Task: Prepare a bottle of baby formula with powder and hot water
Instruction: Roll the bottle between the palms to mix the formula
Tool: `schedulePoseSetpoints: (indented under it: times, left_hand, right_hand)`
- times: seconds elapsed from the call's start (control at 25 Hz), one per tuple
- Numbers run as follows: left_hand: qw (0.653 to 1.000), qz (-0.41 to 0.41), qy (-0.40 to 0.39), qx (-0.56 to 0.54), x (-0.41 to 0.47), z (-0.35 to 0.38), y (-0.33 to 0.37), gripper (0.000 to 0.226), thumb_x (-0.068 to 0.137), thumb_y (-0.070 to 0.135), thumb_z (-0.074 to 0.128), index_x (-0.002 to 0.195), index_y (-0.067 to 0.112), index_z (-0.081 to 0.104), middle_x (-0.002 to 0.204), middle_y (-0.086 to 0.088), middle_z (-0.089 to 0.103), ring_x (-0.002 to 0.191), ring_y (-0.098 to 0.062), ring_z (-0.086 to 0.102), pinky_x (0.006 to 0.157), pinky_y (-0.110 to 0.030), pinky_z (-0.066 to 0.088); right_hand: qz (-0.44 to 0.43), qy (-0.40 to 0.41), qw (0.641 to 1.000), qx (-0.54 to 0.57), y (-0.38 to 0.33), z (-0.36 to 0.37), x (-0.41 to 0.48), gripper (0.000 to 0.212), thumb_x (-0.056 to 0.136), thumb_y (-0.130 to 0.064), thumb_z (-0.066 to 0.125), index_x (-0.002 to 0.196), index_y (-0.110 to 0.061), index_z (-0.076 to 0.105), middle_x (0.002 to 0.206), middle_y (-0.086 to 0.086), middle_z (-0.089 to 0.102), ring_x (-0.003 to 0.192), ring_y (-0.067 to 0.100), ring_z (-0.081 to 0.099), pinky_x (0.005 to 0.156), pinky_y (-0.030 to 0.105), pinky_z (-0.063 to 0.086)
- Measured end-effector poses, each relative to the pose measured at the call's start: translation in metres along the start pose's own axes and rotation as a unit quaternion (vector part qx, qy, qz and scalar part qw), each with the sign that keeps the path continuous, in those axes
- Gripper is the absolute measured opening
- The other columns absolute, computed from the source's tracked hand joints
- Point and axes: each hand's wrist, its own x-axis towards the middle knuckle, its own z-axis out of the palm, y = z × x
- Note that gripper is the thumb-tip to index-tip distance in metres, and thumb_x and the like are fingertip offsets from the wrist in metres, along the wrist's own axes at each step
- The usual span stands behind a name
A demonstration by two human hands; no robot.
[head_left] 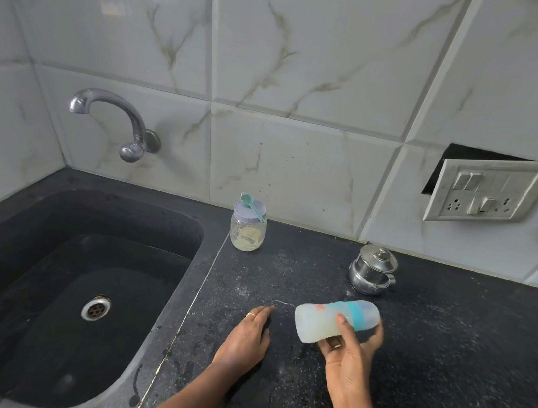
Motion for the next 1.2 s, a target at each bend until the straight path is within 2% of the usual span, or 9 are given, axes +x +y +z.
schedulePoseSetpoints:
  times: [0.08, 0.2, 0.36, 0.48, 0.64, 0.8, 0.96, 1.08, 1.2]
  left_hand:
    - [1.0, 0.0, 0.001, -0.001, -0.0003, 0.0001, -0.0003, 0.05, 0.095, 0.018, 0.038, 0.144, 0.016, 0.027, 0.15, 0.001, 0.03, 0.136, -0.014, 0.034, 0.114, -0.026, 0.028]
    - [1.0, 0.001, 0.004, -0.001, 0.0007, 0.0003, -0.0011, 0.05, 0.095, 0.018, 0.038, 0.144, 0.016, 0.028, 0.15, 0.001, 0.031, 0.135, -0.014, 0.035, 0.113, -0.027, 0.029]
    - [1.0, 0.0, 0.002, 0.002, 0.0, 0.0004, -0.0009, 0.05, 0.096, 0.019, 0.037, 0.145, 0.016, 0.027, 0.15, 0.0, 0.03, 0.136, -0.014, 0.034, 0.113, -0.027, 0.028]
    - [1.0, 0.001, 0.002, 0.0, -0.0002, 0.0007, -0.0021, 0.05, 0.096, 0.02, 0.037, 0.144, 0.017, 0.027, 0.15, 0.001, 0.03, 0.135, -0.014, 0.035, 0.113, -0.027, 0.029]
    - [1.0, 0.001, 0.002, -0.005, -0.0007, 0.0001, -0.0008, 0.05, 0.096, 0.02, 0.037, 0.145, 0.017, 0.027, 0.151, 0.001, 0.029, 0.136, -0.014, 0.034, 0.114, -0.028, 0.028]
    - [1.0, 0.001, 0.0, -0.005, -0.0002, 0.0002, -0.0019, 0.05, 0.096, 0.02, 0.037, 0.145, 0.017, 0.026, 0.151, 0.001, 0.028, 0.137, -0.015, 0.033, 0.114, -0.028, 0.028]
    - [1.0, 0.005, 0.0, -0.005, -0.001, -0.0005, -0.0004, 0.05, 0.096, 0.019, 0.037, 0.145, 0.016, 0.026, 0.151, 0.0, 0.029, 0.137, -0.015, 0.033, 0.114, -0.028, 0.027]
    - [1.0, 0.002, 0.002, -0.008, -0.0008, -0.0007, -0.0005, 0.05, 0.096, 0.018, 0.037, 0.145, 0.016, 0.026, 0.152, 0.0, 0.028, 0.137, -0.016, 0.033, 0.113, -0.026, 0.027]
    - [1.0, 0.002, 0.003, -0.009, -0.0015, -0.0006, 0.0003, 0.049, 0.096, 0.018, 0.037, 0.144, 0.015, 0.027, 0.152, -0.001, 0.028, 0.137, -0.015, 0.033, 0.112, -0.025, 0.026]
  right_hand:
    - [0.003, 0.002, 1.0, 0.007, -0.0005, 0.0014, -0.0004, 0.068, 0.086, 0.006, 0.055, 0.13, -0.042, 0.034, 0.116, 0.001, 0.057, 0.103, 0.023, 0.058, 0.066, 0.04, 0.059]
    - [-0.006, -0.033, 0.997, -0.07, -0.0014, 0.0029, -0.0036, 0.079, 0.082, 0.013, 0.057, 0.134, -0.042, 0.032, 0.107, 0.006, 0.061, 0.099, 0.023, 0.061, 0.075, 0.045, 0.055]
    - [-0.002, 0.014, 1.0, 0.004, 0.0001, 0.0025, -0.0018, 0.067, 0.086, 0.005, 0.057, 0.125, -0.045, 0.036, 0.12, 0.002, 0.054, 0.108, 0.025, 0.056, 0.076, 0.047, 0.055]
    - [-0.006, -0.01, 0.999, -0.049, -0.001, 0.0021, -0.0046, 0.075, 0.084, 0.008, 0.057, 0.133, -0.042, 0.033, 0.112, 0.004, 0.058, 0.102, 0.025, 0.059, 0.076, 0.047, 0.053]
    - [-0.009, 0.04, 0.999, 0.032, -0.0008, 0.0023, 0.0008, 0.066, 0.087, 0.0, 0.057, 0.132, -0.041, 0.032, 0.122, 0.002, 0.053, 0.111, 0.026, 0.055, 0.07, 0.043, 0.058]
    - [-0.011, -0.003, 0.999, -0.039, -0.0048, 0.0043, -0.0019, 0.071, 0.084, 0.007, 0.057, 0.131, -0.042, 0.034, 0.113, 0.002, 0.057, 0.102, 0.023, 0.059, 0.075, 0.046, 0.054]
    - [-0.002, 0.032, 0.999, 0.03, -0.0024, 0.005, 0.0019, 0.065, 0.087, 0.0, 0.058, 0.131, -0.041, 0.033, 0.13, 0.004, 0.05, 0.109, 0.025, 0.056, 0.071, 0.044, 0.057]
    - [-0.008, -0.011, 0.999, -0.047, -0.002, 0.0074, -0.0021, 0.074, 0.083, 0.008, 0.058, 0.133, -0.04, 0.033, 0.114, 0.003, 0.058, 0.102, 0.024, 0.059, 0.076, 0.047, 0.054]
    - [-0.006, 0.015, 1.0, 0.02, 0.0001, 0.0063, -0.0009, 0.066, 0.086, 0.002, 0.058, 0.13, -0.041, 0.034, 0.126, 0.004, 0.053, 0.106, 0.023, 0.057, 0.072, 0.045, 0.057]
